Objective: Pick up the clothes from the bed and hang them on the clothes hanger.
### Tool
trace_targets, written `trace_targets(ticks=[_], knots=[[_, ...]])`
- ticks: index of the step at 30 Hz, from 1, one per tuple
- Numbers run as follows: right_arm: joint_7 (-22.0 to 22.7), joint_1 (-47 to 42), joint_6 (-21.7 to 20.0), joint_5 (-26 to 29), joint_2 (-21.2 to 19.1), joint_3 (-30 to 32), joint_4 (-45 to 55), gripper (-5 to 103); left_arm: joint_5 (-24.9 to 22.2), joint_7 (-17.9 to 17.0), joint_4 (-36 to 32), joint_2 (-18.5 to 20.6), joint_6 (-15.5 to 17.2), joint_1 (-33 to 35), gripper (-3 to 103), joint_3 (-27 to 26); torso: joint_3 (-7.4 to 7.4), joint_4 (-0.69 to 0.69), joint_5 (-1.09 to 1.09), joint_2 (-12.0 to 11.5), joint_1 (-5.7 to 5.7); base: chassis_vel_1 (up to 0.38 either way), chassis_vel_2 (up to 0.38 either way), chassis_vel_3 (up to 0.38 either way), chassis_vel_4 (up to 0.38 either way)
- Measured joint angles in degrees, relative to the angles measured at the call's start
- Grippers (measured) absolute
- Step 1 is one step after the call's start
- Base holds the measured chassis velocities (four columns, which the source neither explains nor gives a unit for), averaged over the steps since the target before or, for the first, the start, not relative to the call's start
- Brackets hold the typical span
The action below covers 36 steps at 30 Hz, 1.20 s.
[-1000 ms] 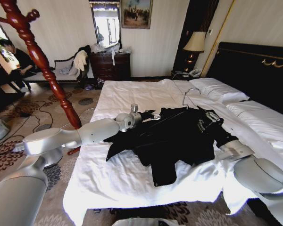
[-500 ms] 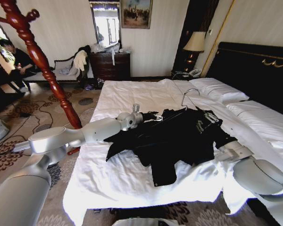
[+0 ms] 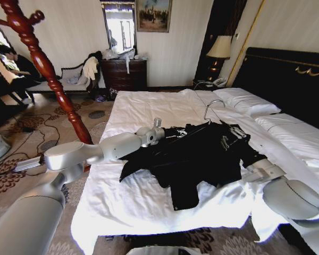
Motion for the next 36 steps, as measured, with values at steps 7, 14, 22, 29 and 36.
trace_targets(ticks=[7,14,22,29,36], knots=[[0.01,0.01,0.46,-0.74,0.31,-0.33,-0.5,23,0.14,-0.93,-1.38,-1.05,-0.23,0.05,33,0.31,0.0,0.0,0.0,0.0,0.0,0.0,0.0,0.0,0.0],[0.01,-0.25,0.5,-0.98,1.17,-0.38,-0.49,23,0.48,-2.48,-3.35,-2.76,-0.49,0.04,6,0.3,0.0,0.0,0.0,0.0,0.0,0.0,0.0,0.0,0.0],[0.04,-0.45,0.5,-1.04,1.1,-0.36,-0.01,23,0.84,-6.34,-8.92,-6.59,-0.94,-1.29,0,-0.45,0.0,0.01,-0.01,0.0,0.0,0.0,0.0,0.0,0.0],[0.05,-0.63,0.5,-1.22,1.04,-0.32,0.47,23,0.51,-10.72,-15.41,-10.22,-1.65,-4.25,0,-2.43,0.0,0.01,-0.01,0.0,0.0,0.0,0.0,0.0,0.0],[0.05,-2.12,1.04,-2.62,1.83,0.0,1.12,23,-0.47,-15.13,-22.76,-14.13,-2.21,-7.66,0,-3.43,0.0,0.0,-0.01,0.01,-0.01,0.0,0.0,0.0,0.0]])
